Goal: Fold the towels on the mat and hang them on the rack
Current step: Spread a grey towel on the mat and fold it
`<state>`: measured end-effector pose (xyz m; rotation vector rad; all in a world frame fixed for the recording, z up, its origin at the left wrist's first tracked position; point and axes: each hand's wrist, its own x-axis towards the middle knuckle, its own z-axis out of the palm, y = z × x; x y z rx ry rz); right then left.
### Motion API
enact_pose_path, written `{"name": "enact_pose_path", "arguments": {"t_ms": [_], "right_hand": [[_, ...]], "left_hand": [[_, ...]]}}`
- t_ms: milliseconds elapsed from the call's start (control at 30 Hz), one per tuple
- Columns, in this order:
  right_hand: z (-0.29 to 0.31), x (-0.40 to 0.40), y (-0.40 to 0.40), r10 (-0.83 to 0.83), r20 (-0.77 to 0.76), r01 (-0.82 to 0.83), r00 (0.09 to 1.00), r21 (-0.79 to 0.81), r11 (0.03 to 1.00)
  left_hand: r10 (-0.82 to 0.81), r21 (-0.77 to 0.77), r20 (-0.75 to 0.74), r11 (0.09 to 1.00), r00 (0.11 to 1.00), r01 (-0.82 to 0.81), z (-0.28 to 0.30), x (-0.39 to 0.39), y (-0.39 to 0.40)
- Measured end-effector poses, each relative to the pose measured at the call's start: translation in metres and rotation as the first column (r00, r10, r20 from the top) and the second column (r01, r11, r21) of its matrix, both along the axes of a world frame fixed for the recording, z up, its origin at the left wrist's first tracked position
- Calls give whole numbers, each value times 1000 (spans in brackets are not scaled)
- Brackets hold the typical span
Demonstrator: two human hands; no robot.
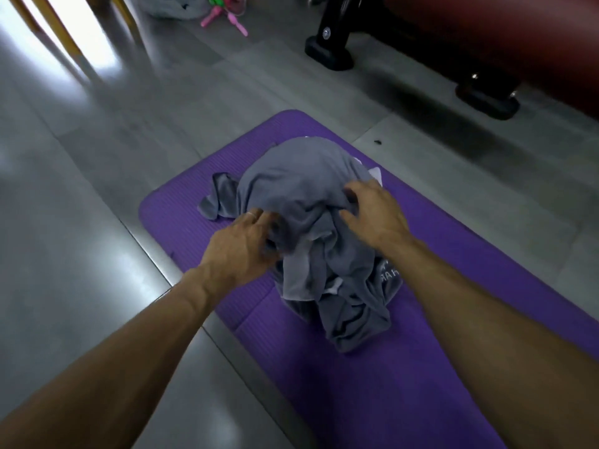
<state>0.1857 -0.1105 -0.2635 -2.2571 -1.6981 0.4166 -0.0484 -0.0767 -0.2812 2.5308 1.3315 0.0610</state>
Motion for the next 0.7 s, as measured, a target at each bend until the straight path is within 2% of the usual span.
{"name": "enact_pose_path", "arguments": {"t_ms": [100, 200, 233, 300, 333, 367, 433, 500, 567, 633, 667, 700], "right_hand": [[-24, 5, 3, -48, -72, 54, 996, 81, 995], [-9, 16, -5, -109, -317, 166, 942, 157, 974], [5, 21, -7, -134, -417, 228, 899, 184, 956], [35, 30, -8, -158, -662, 364, 732, 184, 913], [49, 35, -12, -159, -725, 401, 670, 173, 900], [58, 39, -19, -163, -736, 408, 657, 165, 898], [51, 45, -39, -245, -653, 380, 717, 70, 922], [10, 43, -67, -368, -465, 314, 805, -192, 930], [-45, 29, -93, -409, -250, 270, 877, -448, 852], [-86, 18, -113, -407, -93, 320, 909, -472, 822], [-94, 17, -120, -438, -92, 368, 894, -409, 835], [-93, 20, -123, -499, -174, 432, 849, -316, 845]], "left_hand": [[-37, 107, 116, 994, 993, 25, -30, 23, 14], [-89, 215, 209, 976, 974, 43, -32, 38, 22], [-102, 232, 217, 972, 971, 50, -28, 43, 25], [-149, 233, 180, 967, 972, 105, -22, 50, 35], [-185, 219, 156, 964, 970, 149, -15, 55, 40], [-219, 207, 143, 960, 965, 187, -9, 61, 45], [-271, 228, 131, 944, 954, 236, 0, 73, 46], [-298, 285, 117, 924, 947, 256, 1, 82, 41], [-321, 339, 123, 903, 939, 264, -6, 81, 34], [-348, 389, 130, 879, 928, 275, -10, 74, 26], [-364, 414, 124, 865, 923, 285, -9, 70, 23], [-372, 432, 110, 853, 922, 293, -6, 66, 21]]}}
